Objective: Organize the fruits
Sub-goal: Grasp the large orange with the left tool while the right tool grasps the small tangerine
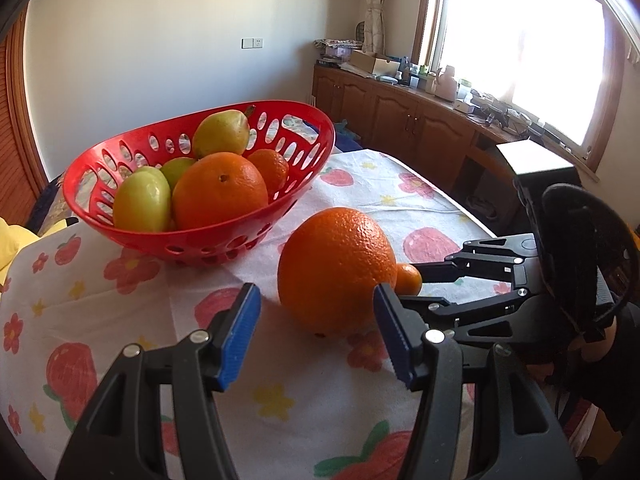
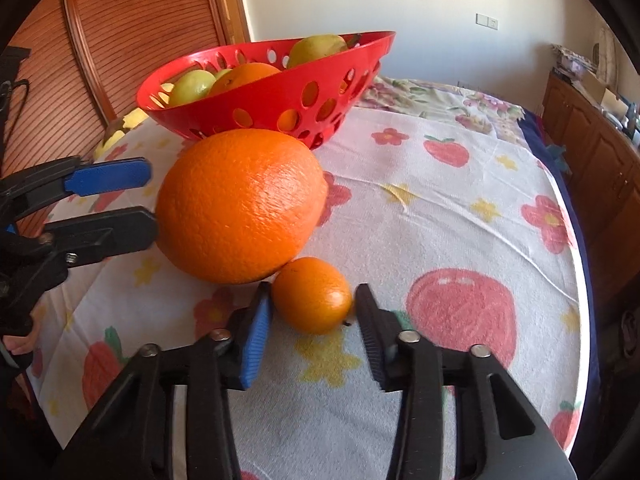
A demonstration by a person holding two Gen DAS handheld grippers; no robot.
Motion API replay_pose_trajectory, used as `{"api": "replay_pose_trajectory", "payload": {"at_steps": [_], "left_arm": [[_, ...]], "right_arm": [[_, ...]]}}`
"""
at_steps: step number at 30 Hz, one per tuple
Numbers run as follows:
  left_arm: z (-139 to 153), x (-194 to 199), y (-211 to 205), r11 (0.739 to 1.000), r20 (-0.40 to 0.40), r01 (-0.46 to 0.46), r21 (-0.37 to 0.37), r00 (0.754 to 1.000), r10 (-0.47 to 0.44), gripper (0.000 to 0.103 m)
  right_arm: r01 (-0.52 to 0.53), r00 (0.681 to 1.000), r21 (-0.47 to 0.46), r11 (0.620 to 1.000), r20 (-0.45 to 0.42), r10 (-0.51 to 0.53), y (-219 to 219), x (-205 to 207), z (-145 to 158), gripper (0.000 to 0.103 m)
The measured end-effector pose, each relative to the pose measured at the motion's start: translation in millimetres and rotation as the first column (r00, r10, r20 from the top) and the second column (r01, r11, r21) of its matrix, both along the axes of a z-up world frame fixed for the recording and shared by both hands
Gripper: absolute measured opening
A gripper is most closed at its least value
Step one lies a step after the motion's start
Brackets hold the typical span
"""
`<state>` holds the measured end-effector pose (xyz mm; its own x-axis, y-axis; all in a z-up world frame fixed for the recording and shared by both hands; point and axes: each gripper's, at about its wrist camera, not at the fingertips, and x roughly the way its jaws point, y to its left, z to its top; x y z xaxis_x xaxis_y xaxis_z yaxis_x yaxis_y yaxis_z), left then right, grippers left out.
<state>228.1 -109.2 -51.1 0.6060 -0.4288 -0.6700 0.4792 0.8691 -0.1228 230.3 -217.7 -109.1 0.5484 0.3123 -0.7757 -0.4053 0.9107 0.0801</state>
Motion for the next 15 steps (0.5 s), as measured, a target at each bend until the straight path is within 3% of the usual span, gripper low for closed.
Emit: {"api": "replay_pose_trajectory", "payload": {"at_steps": [15], "left_arm": [[0,11,-23,0.999,-0.024,0.043,0.005,0.999,-0.043,0.062]], "right_arm": [[0.019,1.0,0.014,1.0,0.02,-0.019,-19,-11,6,0.038]]}}
